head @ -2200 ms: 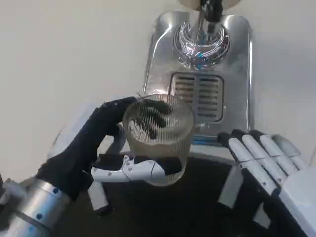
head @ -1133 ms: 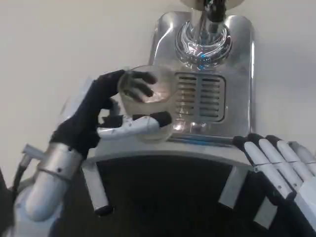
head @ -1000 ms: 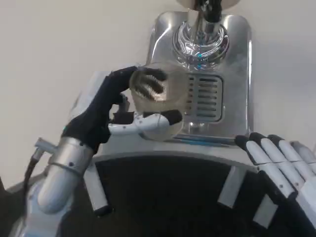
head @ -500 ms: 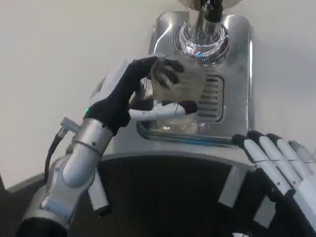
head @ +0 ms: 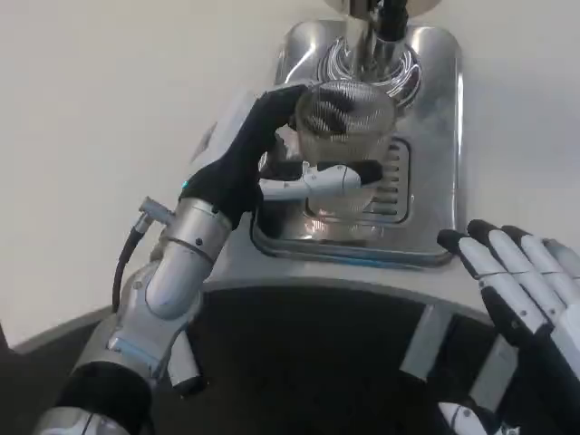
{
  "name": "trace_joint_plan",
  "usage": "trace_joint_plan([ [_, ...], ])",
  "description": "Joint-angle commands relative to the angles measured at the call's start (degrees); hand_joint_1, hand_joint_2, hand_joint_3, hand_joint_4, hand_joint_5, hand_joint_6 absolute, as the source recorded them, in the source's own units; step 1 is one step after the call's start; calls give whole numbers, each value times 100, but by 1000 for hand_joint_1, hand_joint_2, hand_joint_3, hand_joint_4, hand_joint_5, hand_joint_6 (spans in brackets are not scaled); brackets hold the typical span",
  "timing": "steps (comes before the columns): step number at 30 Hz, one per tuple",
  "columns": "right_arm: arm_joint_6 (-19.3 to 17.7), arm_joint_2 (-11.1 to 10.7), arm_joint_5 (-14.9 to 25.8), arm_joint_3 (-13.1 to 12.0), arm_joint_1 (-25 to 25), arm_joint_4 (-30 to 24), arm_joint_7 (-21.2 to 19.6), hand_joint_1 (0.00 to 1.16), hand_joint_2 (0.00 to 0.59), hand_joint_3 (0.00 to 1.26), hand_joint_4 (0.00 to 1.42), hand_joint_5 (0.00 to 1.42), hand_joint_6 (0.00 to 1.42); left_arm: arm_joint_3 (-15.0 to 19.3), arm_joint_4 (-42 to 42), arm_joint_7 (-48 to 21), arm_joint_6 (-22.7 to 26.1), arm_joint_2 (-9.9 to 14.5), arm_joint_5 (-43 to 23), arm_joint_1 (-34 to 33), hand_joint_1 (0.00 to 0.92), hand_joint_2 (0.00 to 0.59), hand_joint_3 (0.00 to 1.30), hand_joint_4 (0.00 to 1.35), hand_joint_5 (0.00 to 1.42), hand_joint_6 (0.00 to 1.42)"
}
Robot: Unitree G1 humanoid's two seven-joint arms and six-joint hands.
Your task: Grasp the cup under the faucet to collect the drink, then remove the cup.
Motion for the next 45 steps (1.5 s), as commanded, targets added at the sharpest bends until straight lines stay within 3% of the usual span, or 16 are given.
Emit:
trace_joint_plan([
  [1,-20,93,35,-15,44,-96,76,496,475,65,0,0,0,-29,226,194,-179,-54,8,-234,773,118,1053,1244,1364,1424],
  [26,-168,535,-259,113,140,-96,67,466,472,73,0,0,0,-134,550,471,-194,-279,120,-496,746,129,1004,1200,1314,1424],
  [28,-146,540,-277,133,119,-96,85,463,473,74,0,0,0,-150,558,462,-201,-276,128,-489,717,138,875,1067,1273,1424],
  [30,-117,534,-272,161,130,-96,108,460,474,74,0,0,0,-203,542,384,-207,-243,161,-491,638,124,510,644,973,1162],
  [31,-108,530,-271,180,139,-96,121,461,474,74,0,0,0,-234,526,343,-207,-226,180,-497,598,116,352,475,869,1100],
  [33,-104,533,-272,204,146,-96,140,462,474,74,0,0,0,-283,535,288,-200,-206,187,-538,547,112,200,317,736,979],
  [42,-27,415,-92,93,142,-96,191,468,474,76,0,0,0,-324,586,183,-237,-138,110,-547,547,107,100,163,571,758],
  [45,-28,383,-59,93,152,-96,193,472,478,79,0,0,0,-324,581,181,-247,-105,107,-501,544,98,49,55,429,544],
])
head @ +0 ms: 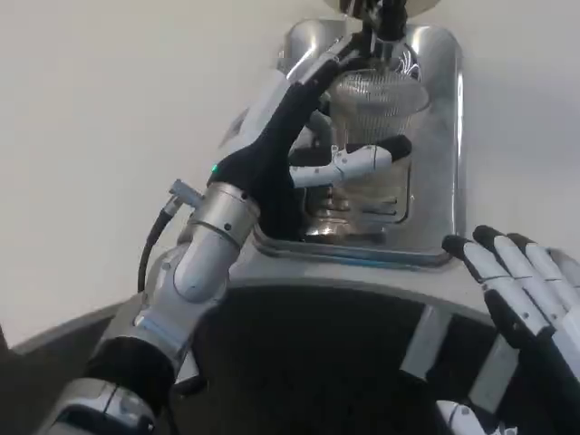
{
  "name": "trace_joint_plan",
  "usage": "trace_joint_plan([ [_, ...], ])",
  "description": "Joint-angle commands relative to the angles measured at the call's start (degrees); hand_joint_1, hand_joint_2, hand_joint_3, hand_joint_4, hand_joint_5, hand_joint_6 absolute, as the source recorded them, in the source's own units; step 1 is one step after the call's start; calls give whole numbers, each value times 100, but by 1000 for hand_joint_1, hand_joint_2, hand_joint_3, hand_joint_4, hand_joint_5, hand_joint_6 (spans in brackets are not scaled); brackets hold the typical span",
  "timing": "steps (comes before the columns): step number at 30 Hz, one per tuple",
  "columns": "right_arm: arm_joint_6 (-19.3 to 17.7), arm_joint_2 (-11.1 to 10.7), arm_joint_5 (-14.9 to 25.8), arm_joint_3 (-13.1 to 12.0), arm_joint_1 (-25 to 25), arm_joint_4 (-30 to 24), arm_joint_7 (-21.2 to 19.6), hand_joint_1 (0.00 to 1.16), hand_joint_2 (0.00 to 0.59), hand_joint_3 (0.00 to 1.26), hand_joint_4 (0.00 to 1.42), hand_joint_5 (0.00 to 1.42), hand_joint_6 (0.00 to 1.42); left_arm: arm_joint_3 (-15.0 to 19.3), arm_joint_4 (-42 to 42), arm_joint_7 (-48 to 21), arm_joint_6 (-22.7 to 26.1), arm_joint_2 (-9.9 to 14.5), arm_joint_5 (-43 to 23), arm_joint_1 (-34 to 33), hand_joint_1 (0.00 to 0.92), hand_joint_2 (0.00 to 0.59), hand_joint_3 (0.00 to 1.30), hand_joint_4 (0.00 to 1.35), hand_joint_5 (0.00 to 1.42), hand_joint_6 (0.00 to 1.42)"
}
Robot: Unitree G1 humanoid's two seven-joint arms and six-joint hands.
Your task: Grasp the cup under the faucet to collect the drink, then remove the cup.
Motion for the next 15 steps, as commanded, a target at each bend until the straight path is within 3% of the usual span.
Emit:
trace_joint_plan([
  [1,6,-44,96,-19,48,-95,68,474,477,80,0,0,0,-17,23,-56,-98,87,-14,47,541,97,25,13,367,448],
  [3,2,-45,104,-14,45,-95,73,478,476,81,0,0,0,-5,-6,-83,-105,104,-39,86,533,93,6,1,297,322],
  [7,-24,-67,139,-5,49,-95,111,486,474,83,0,0,0,60,-130,-149,-91,155,-131,190,523,82,0,0,191,199],
  [15,35,-156,192,-32,68,-95,101,497,474,84,0,0,1,150,-695,-463,-77,185,-428,505,466,63,0,0,64,43],
])
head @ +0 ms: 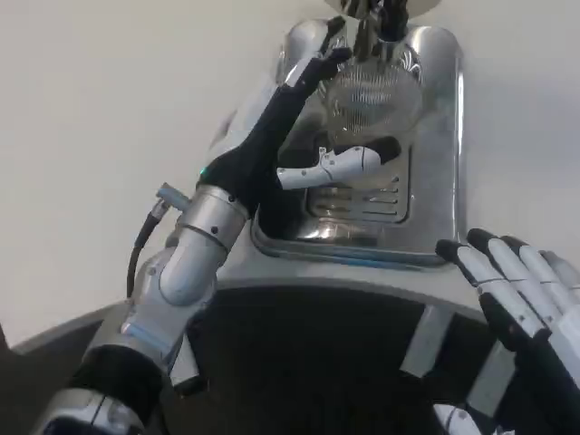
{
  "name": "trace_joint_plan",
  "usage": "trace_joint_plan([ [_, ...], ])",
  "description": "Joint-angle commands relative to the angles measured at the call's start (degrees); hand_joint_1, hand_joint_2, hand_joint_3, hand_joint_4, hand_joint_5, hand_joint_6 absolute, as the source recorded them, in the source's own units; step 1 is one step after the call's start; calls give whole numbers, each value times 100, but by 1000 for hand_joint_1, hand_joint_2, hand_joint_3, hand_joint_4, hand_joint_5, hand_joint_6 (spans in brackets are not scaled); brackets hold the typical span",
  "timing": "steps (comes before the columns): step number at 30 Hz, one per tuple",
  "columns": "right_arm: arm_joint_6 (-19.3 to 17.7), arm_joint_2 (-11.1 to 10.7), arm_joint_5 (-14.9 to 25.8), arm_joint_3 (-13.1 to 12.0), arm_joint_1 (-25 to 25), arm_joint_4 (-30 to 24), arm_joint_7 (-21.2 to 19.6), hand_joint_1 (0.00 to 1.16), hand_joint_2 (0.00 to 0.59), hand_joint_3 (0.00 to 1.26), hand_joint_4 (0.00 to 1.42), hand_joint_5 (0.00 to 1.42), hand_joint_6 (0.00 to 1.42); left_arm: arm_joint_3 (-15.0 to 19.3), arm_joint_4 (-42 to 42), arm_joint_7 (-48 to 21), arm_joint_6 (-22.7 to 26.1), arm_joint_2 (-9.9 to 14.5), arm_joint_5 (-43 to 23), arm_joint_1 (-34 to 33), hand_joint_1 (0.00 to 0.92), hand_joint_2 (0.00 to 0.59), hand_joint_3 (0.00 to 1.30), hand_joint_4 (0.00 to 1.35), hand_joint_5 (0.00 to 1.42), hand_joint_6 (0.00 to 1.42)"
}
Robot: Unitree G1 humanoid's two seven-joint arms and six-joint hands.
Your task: Grasp the cup under the faucet to collect the drink, then remove the cup.
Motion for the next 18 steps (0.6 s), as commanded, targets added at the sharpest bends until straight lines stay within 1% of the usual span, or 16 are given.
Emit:
trace_joint_plan([
  [1,42,-96,68,-25,72,-95,23,498,474,84,0,0,1,102,-436,-205,-29,63,-209,319,448,62,0,0,48,26],
  [3,69,-125,69,-6,82,-95,10,500,474,82,0,0,1,189,-728,-328,55,99,-370,482,426,61,0,0,33,16],
  [8,81,-190,46,41,61,-95,-12,498,474,77,0,0,1,426,-1536,-569,412,146,-716,869,425,63,0,0,15,15],
  [11,80,-208,37,79,40,-95,-14,495,474,76,0,0,1,611,-2239,-755,752,203,-976,1237,411,62,0,0,19,12],
  [12,73,-206,37,85,42,-95,-18,494,474,74,0,0,1,665,-2464,-824,872,230,-1059,1353,393,59,0,0,21,11],
  [14,54,-193,42,90,58,-95,-32,491,472,73,0,0,1,790,-2958,-950,1137,297,-1194,1598,322,55,0,0,12,2],
  [15,34,-187,36,89,72,-95,-56,489,471,72,0,0,1,859,-3205,-995,1261,334,-1267,1711,260,52,0,0,3,0],
  [16,17,-182,25,98,89,-95,-68,488,469,70,0,0,1,905,-3388,-1029,1371,351,-1310,1789,194,59,0,0,1,0],
  [17,5,-177,10,115,106,-95,-78,486,468,70,0,0,1,956,-3566,-1063,1480,364,-1360,1857,86,69,0,0,0,0],
  [18,-23,-157,-5,138,142,-95,-94,475,455,66,0,0,1,1037,-3819,-1120,1603,399,-1474,1940,17,77,0,0,0,0],
])
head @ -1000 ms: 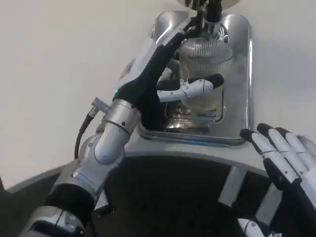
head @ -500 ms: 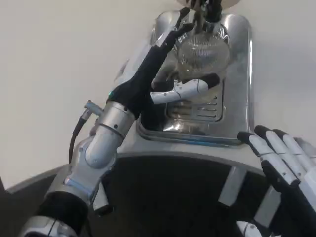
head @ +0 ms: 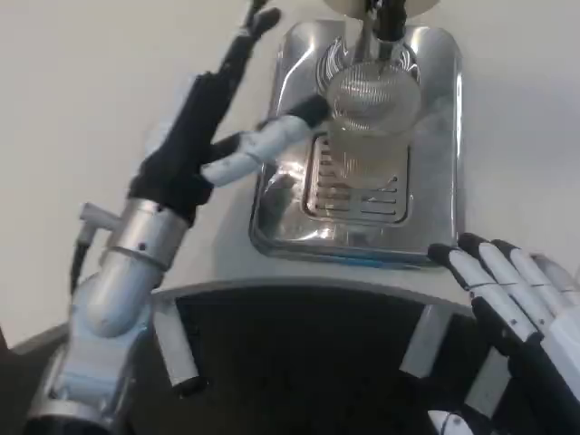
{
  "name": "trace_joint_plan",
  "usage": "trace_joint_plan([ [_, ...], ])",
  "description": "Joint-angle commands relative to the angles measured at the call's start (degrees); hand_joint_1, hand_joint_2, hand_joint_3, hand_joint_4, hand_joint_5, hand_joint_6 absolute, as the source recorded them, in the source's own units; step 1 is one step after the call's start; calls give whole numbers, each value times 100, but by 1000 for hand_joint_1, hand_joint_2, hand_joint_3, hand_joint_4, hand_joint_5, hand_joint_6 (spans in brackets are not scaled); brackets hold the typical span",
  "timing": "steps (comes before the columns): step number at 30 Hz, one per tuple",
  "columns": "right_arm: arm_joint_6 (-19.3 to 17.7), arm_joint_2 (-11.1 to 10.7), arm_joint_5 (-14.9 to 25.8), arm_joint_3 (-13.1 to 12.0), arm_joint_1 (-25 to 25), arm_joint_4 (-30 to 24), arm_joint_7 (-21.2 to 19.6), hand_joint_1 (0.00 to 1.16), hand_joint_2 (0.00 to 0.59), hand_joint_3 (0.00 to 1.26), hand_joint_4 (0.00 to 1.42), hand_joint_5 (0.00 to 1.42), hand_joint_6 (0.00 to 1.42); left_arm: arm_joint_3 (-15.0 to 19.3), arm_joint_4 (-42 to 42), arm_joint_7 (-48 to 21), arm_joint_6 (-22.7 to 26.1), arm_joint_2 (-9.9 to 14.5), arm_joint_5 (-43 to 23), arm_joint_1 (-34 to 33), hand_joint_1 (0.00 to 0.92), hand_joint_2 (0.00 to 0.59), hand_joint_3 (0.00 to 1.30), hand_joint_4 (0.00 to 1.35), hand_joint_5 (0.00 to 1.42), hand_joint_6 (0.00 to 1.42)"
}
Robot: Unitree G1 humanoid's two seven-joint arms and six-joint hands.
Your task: Grasp the cup under the faucet to collect the drink, then remove the cup.
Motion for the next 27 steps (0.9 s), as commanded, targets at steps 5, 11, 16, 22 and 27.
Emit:
trace_joint_plan([
  [5,-206,86,-27,88,287,-87,-142,431,452,63,0,0,1,535,-1723,-496,1093,152,-1014,614,0,110,0,0,0,0],
  [11,-419,164,-4,109,516,-87,-236,392,446,54,0,0,1,715,-2817,-653,1766,82,-1651,704,0,140,0,0,0,0],
  [16,-570,195,43,79,686,-87,-308,372,455,46,0,0,1,776,-3585,-576,2439,-43,-2178,702,0,144,0,0,0,0],
  [22,-646,185,108,36,761,-87,-322,348,445,43,0,0,1,823,-4150,-485,3522,-205,-3062,584,0,140,0,0,0,0],
  [27,-656,165,140,13,805,-87,-333,343,445,38,0,0,1,801,-4383,-376,3974,-435,-3523,540,0,137,0,0,0,0],
])
